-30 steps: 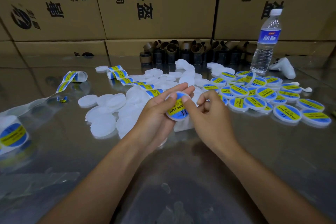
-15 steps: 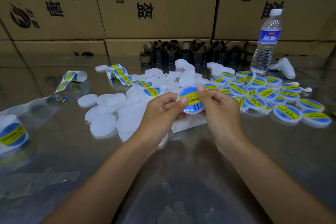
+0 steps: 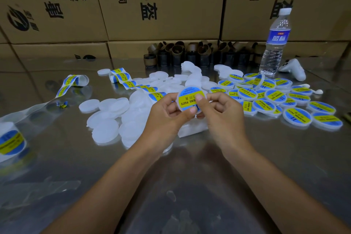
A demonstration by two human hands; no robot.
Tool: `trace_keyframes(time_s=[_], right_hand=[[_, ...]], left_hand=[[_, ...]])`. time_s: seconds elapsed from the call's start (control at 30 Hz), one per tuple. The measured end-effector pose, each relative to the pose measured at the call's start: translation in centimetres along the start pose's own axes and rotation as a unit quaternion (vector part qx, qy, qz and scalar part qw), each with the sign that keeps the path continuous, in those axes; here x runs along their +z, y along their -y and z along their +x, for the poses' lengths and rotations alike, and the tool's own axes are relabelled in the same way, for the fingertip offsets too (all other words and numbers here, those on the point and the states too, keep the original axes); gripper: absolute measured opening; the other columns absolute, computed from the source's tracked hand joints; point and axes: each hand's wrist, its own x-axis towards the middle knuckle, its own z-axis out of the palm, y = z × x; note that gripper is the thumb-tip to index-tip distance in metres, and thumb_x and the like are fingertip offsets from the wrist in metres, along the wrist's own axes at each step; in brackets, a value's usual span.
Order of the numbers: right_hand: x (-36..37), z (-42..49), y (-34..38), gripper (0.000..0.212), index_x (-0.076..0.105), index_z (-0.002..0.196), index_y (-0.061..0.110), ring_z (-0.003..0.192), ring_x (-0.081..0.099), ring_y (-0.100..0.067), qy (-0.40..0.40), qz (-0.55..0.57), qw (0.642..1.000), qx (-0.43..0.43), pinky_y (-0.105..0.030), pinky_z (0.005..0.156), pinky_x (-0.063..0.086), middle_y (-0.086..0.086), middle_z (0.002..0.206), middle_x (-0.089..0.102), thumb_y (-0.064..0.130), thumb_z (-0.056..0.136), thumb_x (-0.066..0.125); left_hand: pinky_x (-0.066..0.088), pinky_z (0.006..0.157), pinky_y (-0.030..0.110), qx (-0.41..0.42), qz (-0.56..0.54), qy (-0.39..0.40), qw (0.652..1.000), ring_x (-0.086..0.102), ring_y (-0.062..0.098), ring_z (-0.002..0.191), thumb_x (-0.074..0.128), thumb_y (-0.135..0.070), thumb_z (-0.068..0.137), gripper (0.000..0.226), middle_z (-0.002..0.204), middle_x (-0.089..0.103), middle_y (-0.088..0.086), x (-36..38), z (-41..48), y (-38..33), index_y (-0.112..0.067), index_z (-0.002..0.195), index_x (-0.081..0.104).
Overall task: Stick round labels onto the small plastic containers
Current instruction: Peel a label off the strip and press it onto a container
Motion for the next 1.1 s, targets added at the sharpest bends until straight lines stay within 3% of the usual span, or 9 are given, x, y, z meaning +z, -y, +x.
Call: trace_keyframes(time_s=[0.2, 0.43, 0.5, 0.6, 0.73, 0.8, 0.87, 0.97, 1.1], right_hand=[[0.00, 0.21, -0.27, 0.017, 0.060, 0.075, 0.017, 0.050, 0.062, -0.006, -0.016, -0.016, 1.000, -0.020, -0.020, 0.058, 0.050, 0.003, 0.055, 0.066, 0.023, 0.091, 0.059], [-0.10, 0.03, -0.44, 0.012, 0.061, 0.079, 0.021, 0.054, 0.063, -0.013, -0.008, -0.038, 0.997, -0.063, -0.025, 0.060, 0.049, -0.015, 0.063, 0.066, 0.025, 0.090, 0.060], [0.10, -0.19, -0.52, 0.004, 0.061, 0.086, 0.027, 0.060, 0.065, -0.016, 0.019, -0.065, 0.994, -0.086, -0.023, 0.063, 0.048, -0.008, 0.060, 0.065, 0.024, 0.087, 0.064], [0.26, -0.29, -0.65, 0.019, 0.059, 0.097, 0.027, 0.064, 0.065, -0.015, 0.038, -0.098, 0.989, -0.106, -0.014, 0.066, 0.044, 0.002, 0.053, 0.062, 0.019, 0.083, 0.069], [0.19, -0.43, -0.54, 0.026, 0.057, 0.091, 0.036, 0.055, 0.057, -0.003, 0.077, -0.100, 0.986, -0.111, -0.010, 0.062, 0.041, 0.010, 0.048, 0.058, 0.017, 0.081, 0.071], [0.24, -0.58, -0.61, 0.022, 0.059, 0.093, 0.034, 0.054, 0.055, -0.001, 0.096, -0.101, 0.985, -0.102, -0.011, 0.061, 0.041, 0.013, 0.049, 0.058, 0.020, 0.081, 0.071], [0.29, -0.56, -0.56, 0.015, 0.063, 0.093, 0.030, 0.056, 0.059, -0.006, 0.093, -0.084, 0.988, -0.094, -0.016, 0.061, 0.044, 0.007, 0.052, 0.061, 0.021, 0.082, 0.070], [0.23, -0.36, -0.41, 0.003, 0.065, 0.089, 0.021, 0.058, 0.063, -0.009, 0.085, -0.037, 0.993, -0.069, -0.021, 0.062, 0.048, -0.016, 0.067, 0.067, 0.019, 0.087, 0.063], [0.20, -0.18, -0.49, 0.009, 0.062, 0.081, 0.022, 0.054, 0.062, -0.003, 0.068, -0.036, 0.995, -0.064, -0.021, 0.061, 0.047, -0.008, 0.064, 0.066, 0.016, 0.088, 0.062]], left_hand=[[0.053, 0.072, 0.017, 0.004, 0.020, 0.002, 1.000, 0.069, 0.008, 0.082, 0.065, 0.003, 0.080, 0.028, 0.094, 0.072, 0.005, 0.02, -0.11, -0.10, -0.002, 0.106, 0.059], [0.055, 0.069, 0.020, 0.003, 0.042, -0.027, 0.999, 0.069, 0.013, 0.071, 0.052, -0.014, 0.094, 0.017, 0.080, 0.073, 0.002, -0.06, 0.10, -0.23, -0.003, 0.101, 0.062], [0.055, 0.068, 0.021, 0.001, 0.046, -0.045, 0.998, 0.068, 0.013, 0.069, 0.053, -0.014, 0.094, 0.016, 0.080, 0.073, 0.004, -0.24, 0.17, -0.30, -0.003, 0.100, 0.063], [0.055, 0.067, 0.023, -0.004, 0.044, -0.065, 0.997, 0.068, 0.016, 0.066, 0.056, -0.017, 0.093, 0.017, 0.079, 0.073, 0.004, -0.40, 0.19, -0.36, -0.003, 0.096, 0.064], [0.056, 0.067, 0.028, -0.021, 0.039, -0.075, 0.996, 0.067, 0.018, 0.069, 0.058, -0.042, 0.081, 0.031, 0.075, 0.071, 0.005, -0.46, 0.20, -0.63, -0.012, 0.084, 0.067], [0.054, 0.068, 0.032, -0.023, 0.052, -0.080, 0.995, 0.065, 0.016, 0.066, 0.057, -0.040, 0.085, 0.027, 0.071, 0.070, 0.001, -0.64, 0.26, -0.66, -0.015, 0.080, 0.067], [0.055, 0.065, 0.031, -0.019, 0.061, -0.079, 0.995, 0.065, 0.016, 0.065, 0.056, -0.040, 0.086, 0.026, 0.070, 0.069, 0.000, -0.74, 0.26, -0.66, -0.017, 0.080, 0.067], [0.055, 0.063, 0.028, -0.009, 0.065, -0.061, 0.996, 0.067, 0.017, 0.069, 0.057, -0.046, 0.079, 0.030, 0.072, 0.070, 0.001, -0.68, 0.21, -0.67, -0.018, 0.081, 0.068], [0.055, 0.063, 0.025, -0.013, 0.052, -0.047, 0.997, 0.069, 0.015, 0.071, 0.056, -0.047, 0.076, 0.034, 0.074, 0.071, 0.001, -0.55, 0.12, -0.62, -0.017, 0.086, 0.069]])
